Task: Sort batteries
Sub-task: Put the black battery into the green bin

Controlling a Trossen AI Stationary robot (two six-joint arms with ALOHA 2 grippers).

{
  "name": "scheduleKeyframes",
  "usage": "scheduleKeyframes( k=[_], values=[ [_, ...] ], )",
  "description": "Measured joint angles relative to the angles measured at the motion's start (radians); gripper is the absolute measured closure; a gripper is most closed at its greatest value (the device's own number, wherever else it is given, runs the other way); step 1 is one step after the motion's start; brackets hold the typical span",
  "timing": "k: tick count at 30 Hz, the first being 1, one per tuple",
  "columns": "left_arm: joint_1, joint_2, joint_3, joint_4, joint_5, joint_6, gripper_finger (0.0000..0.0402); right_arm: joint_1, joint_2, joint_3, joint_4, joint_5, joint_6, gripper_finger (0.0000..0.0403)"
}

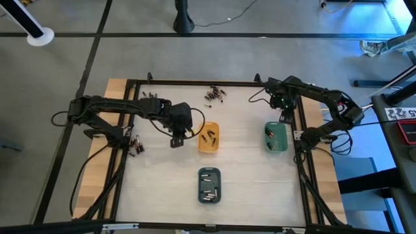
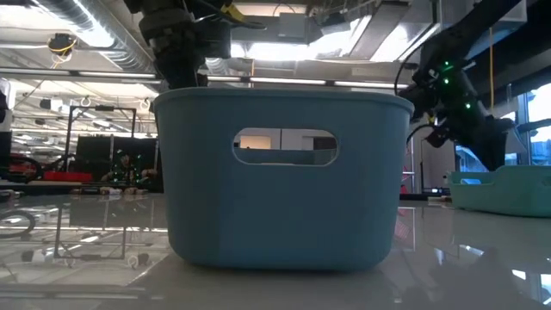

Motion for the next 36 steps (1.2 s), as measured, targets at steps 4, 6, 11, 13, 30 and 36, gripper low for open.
scheduleKeyframes(
  k=[4, 6, 11, 13, 30, 36],
  values=[
    [-0.013, 0.0, 0.0, -0.001, 0.0, -0.014, 0.0285, 0.0, 0.0, -0.043, 0.066, 0.011, -0.06, 0.0188],
    [-0.02, 0.0, 0.0, -0.001, 0.0, -0.021, 0.0285, 0.0, 0.0, -0.061, 0.069, 0.023, -0.093, 0.0159],
    [-0.027, 0.0, 0.0, 0.002, 0.001, -0.036, 0.0285, 0.0, 0.0, -0.096, 0.069, 0.023, -0.157, 0.0102],
    [-0.026, 0.0, 0.0, 0.004, 0.0, -0.039, 0.0285, 0.0, 0.0, -0.115, 0.081, 0.023, -0.184, 0.0093],
    [-0.026, 0.0, 0.0, 0.022, 0.004, -0.015, 0.0285, 0.0, -0.001, -0.168, 0.199, -0.011, -0.256, 0.0088],
    [-0.026, 0.0, 0.0, 0.022, 0.004, -0.008, 0.0285, -0.001, -0.001, -0.193, 0.219, -0.003, -0.237, 0.0088]
  ],
)
